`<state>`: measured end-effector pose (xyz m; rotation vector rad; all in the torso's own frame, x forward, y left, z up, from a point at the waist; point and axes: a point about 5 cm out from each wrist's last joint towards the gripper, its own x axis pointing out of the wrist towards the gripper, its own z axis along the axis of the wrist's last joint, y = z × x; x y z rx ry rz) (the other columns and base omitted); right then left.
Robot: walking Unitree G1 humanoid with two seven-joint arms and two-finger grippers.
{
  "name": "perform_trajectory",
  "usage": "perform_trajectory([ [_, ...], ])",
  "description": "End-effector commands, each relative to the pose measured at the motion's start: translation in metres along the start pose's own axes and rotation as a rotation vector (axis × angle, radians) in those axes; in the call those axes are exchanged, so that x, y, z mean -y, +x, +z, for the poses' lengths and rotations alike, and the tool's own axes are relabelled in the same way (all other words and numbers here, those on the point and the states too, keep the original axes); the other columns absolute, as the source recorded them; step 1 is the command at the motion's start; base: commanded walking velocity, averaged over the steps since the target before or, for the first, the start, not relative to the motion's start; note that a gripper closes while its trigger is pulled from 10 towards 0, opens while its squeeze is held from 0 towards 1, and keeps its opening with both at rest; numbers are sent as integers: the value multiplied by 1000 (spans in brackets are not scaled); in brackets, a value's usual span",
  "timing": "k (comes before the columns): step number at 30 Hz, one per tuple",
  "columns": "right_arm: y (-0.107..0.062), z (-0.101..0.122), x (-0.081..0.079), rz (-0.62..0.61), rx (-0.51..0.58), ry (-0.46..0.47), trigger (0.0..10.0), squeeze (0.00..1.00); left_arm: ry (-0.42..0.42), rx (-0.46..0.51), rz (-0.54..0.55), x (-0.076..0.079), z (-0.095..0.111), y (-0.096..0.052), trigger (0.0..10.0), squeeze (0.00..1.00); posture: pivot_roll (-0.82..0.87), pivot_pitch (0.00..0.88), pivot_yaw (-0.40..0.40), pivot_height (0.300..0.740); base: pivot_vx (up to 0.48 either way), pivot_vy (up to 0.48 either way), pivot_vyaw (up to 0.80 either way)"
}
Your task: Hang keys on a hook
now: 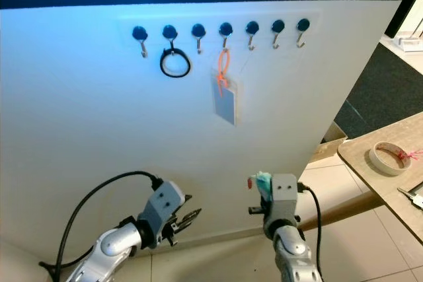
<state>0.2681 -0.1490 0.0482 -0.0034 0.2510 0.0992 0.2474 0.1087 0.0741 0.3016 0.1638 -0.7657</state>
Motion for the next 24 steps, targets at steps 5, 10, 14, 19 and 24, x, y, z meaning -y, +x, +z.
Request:
perform_trajectory([
  [5,-5,30,-12,29,182,-81,0,0,-4,74,18,3,12,3,10000,0,37,96,-22,740,0,0,0],
  [10,-7,66,-17,22,357,-120,0,0,9,90,12,3,15,3,10000,0,35,97,-20,740,0,0,0],
  [14,-11,91,-19,19,482,-147,0,0,5,113,-6,5,18,3,10000,0,34,98,-20,740,0,0,0],
  [19,-18,120,-21,-1,619,-180,0,0,-2,139,-21,8,21,2,10000,0,35,103,-22,740,0,0,0],
  [24,-18,138,-19,-31,682,-185,0,0,-2,151,-18,7,24,2,10000,0,39,109,-24,740,0,0,0],
])
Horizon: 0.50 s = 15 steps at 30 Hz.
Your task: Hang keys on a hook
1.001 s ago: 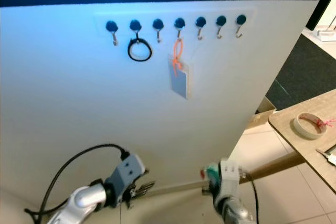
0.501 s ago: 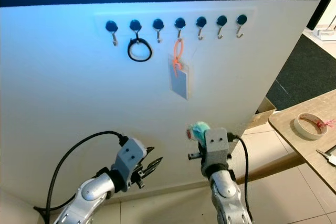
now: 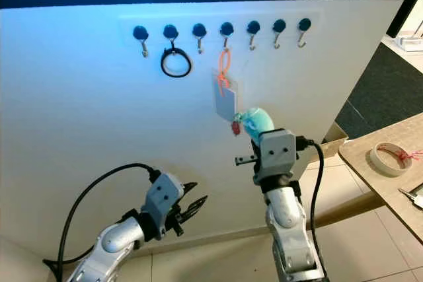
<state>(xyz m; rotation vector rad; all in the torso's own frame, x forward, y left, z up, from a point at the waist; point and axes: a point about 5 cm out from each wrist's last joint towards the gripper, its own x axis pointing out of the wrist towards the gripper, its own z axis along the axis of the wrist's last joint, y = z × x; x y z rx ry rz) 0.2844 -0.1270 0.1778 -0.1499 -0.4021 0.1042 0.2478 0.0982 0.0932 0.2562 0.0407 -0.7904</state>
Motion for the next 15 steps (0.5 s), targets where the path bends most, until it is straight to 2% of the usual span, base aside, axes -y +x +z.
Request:
perform_trajectory([
  [1,6,12,6,-26,48,-12,0,0,-7,28,-9,4,4,0,10000,0,41,111,-24,740,0,0,0],
  [11,24,28,17,-61,102,-27,0,0,-2,37,-28,6,6,0,10000,0,40,115,-20,740,0,0,0],
  [13,33,35,21,-69,94,-22,0,0,-2,40,-38,7,7,0,10000,0,42,118,-21,740,0,0,0],
  [15,45,38,24,-71,38,-5,0,0,-3,37,-46,7,7,0,10000,0,40,121,-20,740,0,0,0],
])
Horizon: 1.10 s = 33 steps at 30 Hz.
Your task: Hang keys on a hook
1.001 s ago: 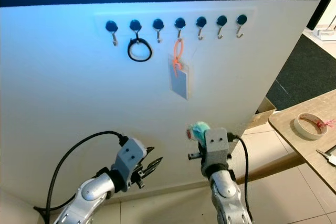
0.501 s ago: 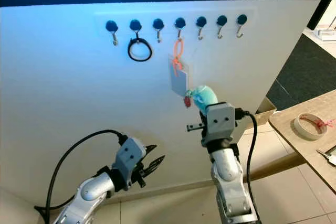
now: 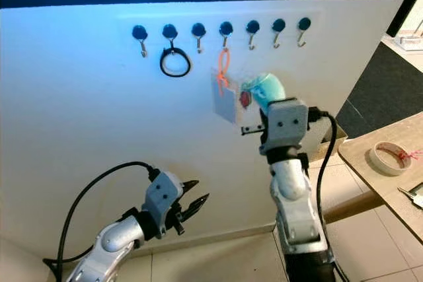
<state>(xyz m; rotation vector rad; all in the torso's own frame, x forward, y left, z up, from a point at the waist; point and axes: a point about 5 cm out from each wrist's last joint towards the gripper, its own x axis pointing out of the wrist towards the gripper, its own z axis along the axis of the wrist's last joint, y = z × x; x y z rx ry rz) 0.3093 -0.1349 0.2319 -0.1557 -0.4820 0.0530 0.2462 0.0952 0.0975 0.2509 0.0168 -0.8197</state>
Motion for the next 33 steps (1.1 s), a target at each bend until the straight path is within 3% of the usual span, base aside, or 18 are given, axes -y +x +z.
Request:
perform_trajectory([
  [1,6,-1,6,-19,-61,25,0,0,-8,8,-23,5,1,0,10000,0,40,121,-20,740,0,0,0],
  [10,27,5,10,20,-141,90,0,0,-10,34,-30,5,6,2,10000,0,40,119,-23,740,0,0,0],
  [16,33,12,7,89,-172,104,0,0,-24,107,-40,8,16,3,10000,0,38,120,-25,740,0,0,0],
  [22,31,17,-3,165,-182,108,0,0,-35,180,-60,10,26,4,10000,0,38,121,-26,740,0,0,0],
  [29,27,17,-10,206,-193,120,0,0,-26,185,-72,12,27,4,10000,0,37,123,-25,740,0,0,0],
  [33,19,24,-18,268,-138,141,0,0,-21,192,-76,12,28,4,10000,0,35,123,-24,740,0,0,0],
])
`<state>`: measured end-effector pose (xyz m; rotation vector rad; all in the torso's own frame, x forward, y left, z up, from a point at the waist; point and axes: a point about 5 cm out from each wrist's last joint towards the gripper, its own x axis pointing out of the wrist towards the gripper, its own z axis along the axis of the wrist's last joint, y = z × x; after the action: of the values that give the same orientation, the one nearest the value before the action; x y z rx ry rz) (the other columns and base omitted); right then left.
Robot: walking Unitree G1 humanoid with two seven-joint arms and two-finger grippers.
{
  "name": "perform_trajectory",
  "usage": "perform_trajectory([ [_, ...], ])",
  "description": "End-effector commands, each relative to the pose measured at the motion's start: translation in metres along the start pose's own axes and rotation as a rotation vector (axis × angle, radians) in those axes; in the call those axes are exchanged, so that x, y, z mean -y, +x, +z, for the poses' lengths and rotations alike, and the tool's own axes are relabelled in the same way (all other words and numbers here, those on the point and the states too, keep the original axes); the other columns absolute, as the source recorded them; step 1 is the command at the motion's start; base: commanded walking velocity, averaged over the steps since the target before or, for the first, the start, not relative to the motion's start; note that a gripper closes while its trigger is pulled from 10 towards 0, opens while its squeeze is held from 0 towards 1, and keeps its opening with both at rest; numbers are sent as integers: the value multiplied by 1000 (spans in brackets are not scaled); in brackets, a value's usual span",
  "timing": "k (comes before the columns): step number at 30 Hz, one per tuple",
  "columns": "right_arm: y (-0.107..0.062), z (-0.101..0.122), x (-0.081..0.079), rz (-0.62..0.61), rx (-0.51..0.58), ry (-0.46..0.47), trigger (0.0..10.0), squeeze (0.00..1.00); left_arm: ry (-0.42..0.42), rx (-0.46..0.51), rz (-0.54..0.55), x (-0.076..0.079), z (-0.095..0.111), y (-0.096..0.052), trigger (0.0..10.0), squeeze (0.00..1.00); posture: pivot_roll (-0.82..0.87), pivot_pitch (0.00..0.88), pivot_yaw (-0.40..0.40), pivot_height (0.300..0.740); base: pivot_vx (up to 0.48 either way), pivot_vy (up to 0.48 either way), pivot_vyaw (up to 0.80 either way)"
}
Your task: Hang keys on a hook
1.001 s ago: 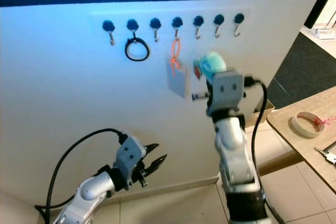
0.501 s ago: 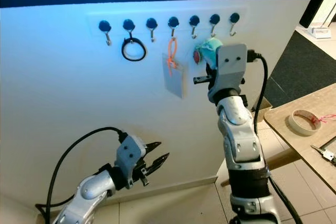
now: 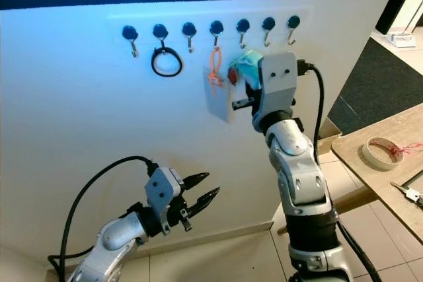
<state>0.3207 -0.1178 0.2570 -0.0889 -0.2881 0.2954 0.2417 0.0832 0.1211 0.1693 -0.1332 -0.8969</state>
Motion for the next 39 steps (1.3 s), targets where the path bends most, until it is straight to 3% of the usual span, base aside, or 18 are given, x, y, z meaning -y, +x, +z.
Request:
perform_trajectory([
  [1,-4,3,-7,38,30,6,0,0,-10,20,-17,6,1,2,10000,0,35,123,-24,740,0,0,0],
  [9,-10,15,-11,47,110,-19,0,0,-7,32,-23,6,3,2,10000,0,35,124,-23,740,0,0,0],
  [16,-8,37,-2,-10,207,-20,0,0,-8,36,-41,7,4,3,10000,0,34,124,-23,740,0,0,0],
  [27,-5,47,15,-139,243,14,0,0,-3,45,-58,8,6,4,10000,0,35,122,-21,740,0,0,0],
  [39,-10,44,34,-276,224,38,0,0,0,41,-74,9,6,4,10000,0,34,120,-17,740,0,0,0],
])
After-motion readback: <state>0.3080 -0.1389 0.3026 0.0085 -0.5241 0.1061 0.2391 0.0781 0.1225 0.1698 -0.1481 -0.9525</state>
